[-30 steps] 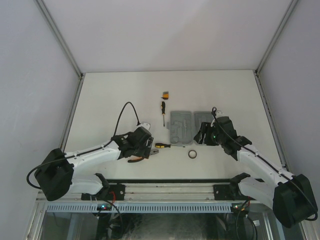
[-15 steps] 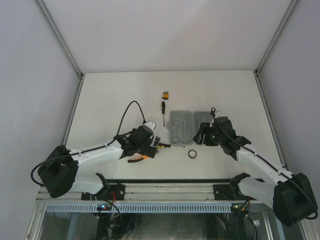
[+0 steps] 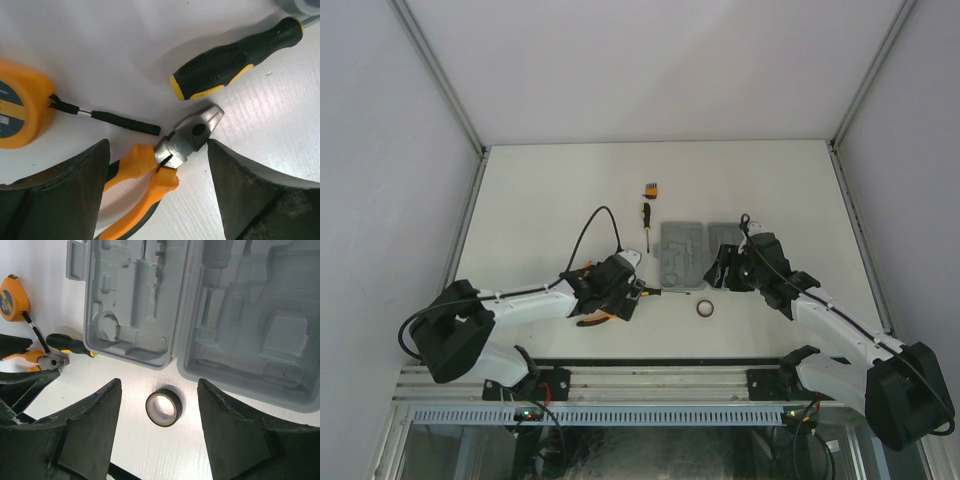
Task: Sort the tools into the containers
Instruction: Pick up the pliers at the center of the board.
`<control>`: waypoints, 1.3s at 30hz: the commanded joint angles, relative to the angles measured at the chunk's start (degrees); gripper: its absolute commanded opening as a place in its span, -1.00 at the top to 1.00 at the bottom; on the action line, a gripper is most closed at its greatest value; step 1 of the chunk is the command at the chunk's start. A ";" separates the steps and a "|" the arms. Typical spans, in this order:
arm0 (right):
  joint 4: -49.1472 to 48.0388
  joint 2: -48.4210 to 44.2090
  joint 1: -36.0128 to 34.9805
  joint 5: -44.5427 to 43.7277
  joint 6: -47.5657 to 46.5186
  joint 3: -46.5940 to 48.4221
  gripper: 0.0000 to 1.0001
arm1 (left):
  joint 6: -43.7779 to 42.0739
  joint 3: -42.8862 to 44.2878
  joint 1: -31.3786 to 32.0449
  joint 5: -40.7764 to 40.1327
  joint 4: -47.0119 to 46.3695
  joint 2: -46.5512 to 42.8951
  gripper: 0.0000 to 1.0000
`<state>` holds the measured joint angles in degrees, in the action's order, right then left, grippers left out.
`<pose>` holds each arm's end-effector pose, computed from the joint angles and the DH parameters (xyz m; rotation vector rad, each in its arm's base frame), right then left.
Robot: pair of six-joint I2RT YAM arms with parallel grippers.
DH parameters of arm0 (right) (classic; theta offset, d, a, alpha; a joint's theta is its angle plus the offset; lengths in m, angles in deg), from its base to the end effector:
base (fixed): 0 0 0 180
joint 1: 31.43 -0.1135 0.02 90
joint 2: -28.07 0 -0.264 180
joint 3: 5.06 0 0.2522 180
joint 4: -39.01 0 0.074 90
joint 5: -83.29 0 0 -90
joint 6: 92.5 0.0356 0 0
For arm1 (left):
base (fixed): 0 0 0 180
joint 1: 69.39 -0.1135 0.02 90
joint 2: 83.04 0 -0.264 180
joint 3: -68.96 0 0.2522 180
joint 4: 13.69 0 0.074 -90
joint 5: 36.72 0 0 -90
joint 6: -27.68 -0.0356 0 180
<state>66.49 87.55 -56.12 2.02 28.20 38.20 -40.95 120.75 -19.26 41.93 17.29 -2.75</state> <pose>0.1858 0.0914 0.1950 0.0479 2.4170 0.6434 0.1672 -0.1892 0.1596 0.5751 2.5257 -0.2039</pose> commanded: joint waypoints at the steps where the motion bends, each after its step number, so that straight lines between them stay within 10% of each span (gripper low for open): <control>1: -2.95 0.06 -0.63 0.49 0.95 -0.05 -0.23 | 0.39 1.70 1.19 1.60 2.19 2.42 -0.55; 24: -1.56 -0.76 -2.35 -1.49 2.40 0.00 -0.22 | 14.16 0.83 0.51 -6.05 8.06 -3.03 0.62; 39: -4.86 -6.98 -13.13 -8.45 11.08 -1.25 -0.23 | 21.23 -0.50 0.43 -3.43 0.58 -10.88 0.86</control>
<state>66.33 82.55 -64.47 -3.71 34.80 37.94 -22.38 120.59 -18.56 37.54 23.10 -10.79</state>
